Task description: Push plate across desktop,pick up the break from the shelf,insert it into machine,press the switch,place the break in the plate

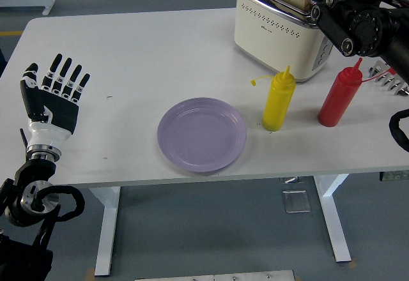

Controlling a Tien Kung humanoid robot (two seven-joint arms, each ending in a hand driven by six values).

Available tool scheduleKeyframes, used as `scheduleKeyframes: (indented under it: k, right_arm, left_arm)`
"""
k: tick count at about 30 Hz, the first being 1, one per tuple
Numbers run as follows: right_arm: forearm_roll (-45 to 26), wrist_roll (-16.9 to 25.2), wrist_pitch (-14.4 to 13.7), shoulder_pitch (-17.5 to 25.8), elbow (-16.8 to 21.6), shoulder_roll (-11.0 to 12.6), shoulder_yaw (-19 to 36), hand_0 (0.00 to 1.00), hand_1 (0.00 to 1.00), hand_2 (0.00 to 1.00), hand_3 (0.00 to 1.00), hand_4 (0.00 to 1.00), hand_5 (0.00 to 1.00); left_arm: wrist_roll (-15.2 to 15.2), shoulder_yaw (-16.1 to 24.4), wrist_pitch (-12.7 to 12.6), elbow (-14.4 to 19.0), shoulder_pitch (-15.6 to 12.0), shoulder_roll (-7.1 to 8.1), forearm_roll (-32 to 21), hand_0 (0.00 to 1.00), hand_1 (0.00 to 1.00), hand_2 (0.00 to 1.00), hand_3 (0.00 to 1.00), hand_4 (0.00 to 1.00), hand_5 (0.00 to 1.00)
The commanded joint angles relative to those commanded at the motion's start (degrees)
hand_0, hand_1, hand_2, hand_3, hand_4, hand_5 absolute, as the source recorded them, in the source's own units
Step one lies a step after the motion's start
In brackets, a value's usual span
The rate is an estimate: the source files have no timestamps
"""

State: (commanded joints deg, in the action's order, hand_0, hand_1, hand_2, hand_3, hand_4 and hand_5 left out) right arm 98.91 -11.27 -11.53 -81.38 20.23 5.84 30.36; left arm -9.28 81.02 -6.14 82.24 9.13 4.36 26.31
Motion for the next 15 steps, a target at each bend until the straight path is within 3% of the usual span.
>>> scheduleKeyframes:
  k: [8, 15]
  right_arm:
    - [6.7, -0.8, -0.5, 0.5, 8.2, 3.8, 9.4, 0.232, 0.326, 0.431, 0.502, 0.317, 0.043]
    - [6.1, -1.8, 2.9, 1.9, 17.9, 8.3, 14.7, 0.234, 0.322, 0.424, 0.497, 0.289, 0.039]
  left_arm:
    - [0.0, 0.0, 0.0, 0.0, -0.1, 0.09, 0.0, 0.851, 0.864, 0.875, 0.78, 0.539, 0.998]
    - [0.0, 0.1, -0.1, 0.0, -0.1, 0.11, 0.0, 0.851, 0.863, 0.875, 0.78, 0.538, 0.998]
